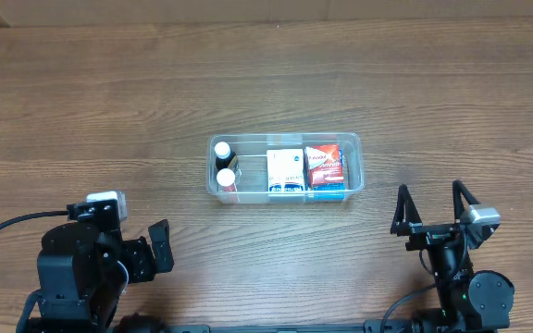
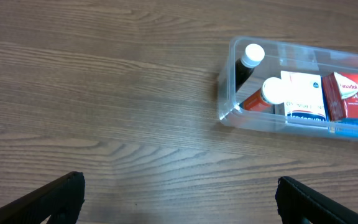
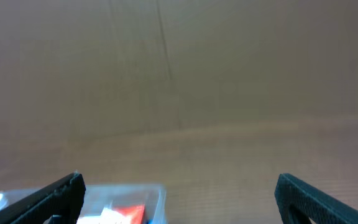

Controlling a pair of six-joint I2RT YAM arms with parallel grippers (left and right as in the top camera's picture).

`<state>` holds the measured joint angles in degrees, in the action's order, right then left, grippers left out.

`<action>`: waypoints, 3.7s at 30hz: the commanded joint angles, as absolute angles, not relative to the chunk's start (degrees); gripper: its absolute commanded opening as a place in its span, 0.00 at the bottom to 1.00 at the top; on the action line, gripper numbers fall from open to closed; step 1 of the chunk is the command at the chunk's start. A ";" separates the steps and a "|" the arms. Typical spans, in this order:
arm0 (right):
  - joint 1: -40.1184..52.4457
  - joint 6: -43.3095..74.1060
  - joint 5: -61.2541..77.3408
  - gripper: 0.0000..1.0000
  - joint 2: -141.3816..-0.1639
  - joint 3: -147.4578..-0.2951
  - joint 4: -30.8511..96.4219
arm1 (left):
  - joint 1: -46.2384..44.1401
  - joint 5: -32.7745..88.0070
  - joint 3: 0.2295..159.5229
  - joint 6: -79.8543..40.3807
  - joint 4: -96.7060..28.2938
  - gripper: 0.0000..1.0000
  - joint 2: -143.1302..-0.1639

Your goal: Pack container

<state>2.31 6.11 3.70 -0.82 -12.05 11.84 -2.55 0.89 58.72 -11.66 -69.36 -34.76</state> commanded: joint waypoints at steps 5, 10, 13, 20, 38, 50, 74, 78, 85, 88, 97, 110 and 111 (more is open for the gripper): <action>2.61 -0.08 5.21 1.00 -0.16 -0.32 2.76 | -2.76 1.32 58.48 -12.40 -69.19 1.00 -34.74; 2.90 1.69 4.64 1.00 -0.16 -0.47 4.36 | -2.76 1.32 58.50 -12.40 -69.19 1.00 -34.74; 2.90 1.69 4.62 1.00 -0.16 -0.47 4.36 | -2.76 1.32 58.48 -12.40 -69.19 1.00 -34.76; 2.90 1.69 4.62 1.00 -0.16 -0.47 4.36 | -2.76 1.32 58.48 -12.40 -69.19 1.00 -34.74; 2.90 1.69 4.62 1.00 -0.16 -0.47 4.36 | -2.76 -4.01 41.60 -5.65 -56.12 1.00 -23.49; 2.90 1.69 4.62 1.00 -0.16 -0.47 4.36 | -2.76 -2.00 4.01 4.36 -0.82 1.00 -0.21; 2.90 1.69 4.64 1.00 -0.16 -0.47 4.36 | -2.76 0.45 0.27 7.29 -4.43 1.00 -0.25; 2.90 1.69 4.62 1.00 -0.16 -0.47 4.36 | -2.76 0.45 0.27 7.27 -4.43 1.00 -0.25; 2.90 1.69 4.62 1.00 -0.16 -0.47 4.38 | -2.76 0.47 0.27 7.27 -4.45 1.00 -0.25; 2.90 1.69 4.62 1.00 -0.16 -0.47 4.36 | -2.76 0.45 0.27 7.27 -4.43 1.00 -0.25; 2.90 1.69 4.62 1.00 -0.16 -0.47 4.36 | -2.76 0.47 0.27 7.27 -4.45 1.00 -0.25; 2.90 1.69 4.64 1.00 -0.16 -0.47 4.36 | -2.76 0.45 0.27 7.29 -4.43 1.00 -0.25; 2.87 1.69 4.64 1.00 -0.16 -0.47 4.36 | -2.76 0.45 0.27 7.27 -4.45 1.00 -0.25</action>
<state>2.68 1.48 4.32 -0.73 -1.04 4.71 -2.55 -0.62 0.47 6.22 -4.51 -0.73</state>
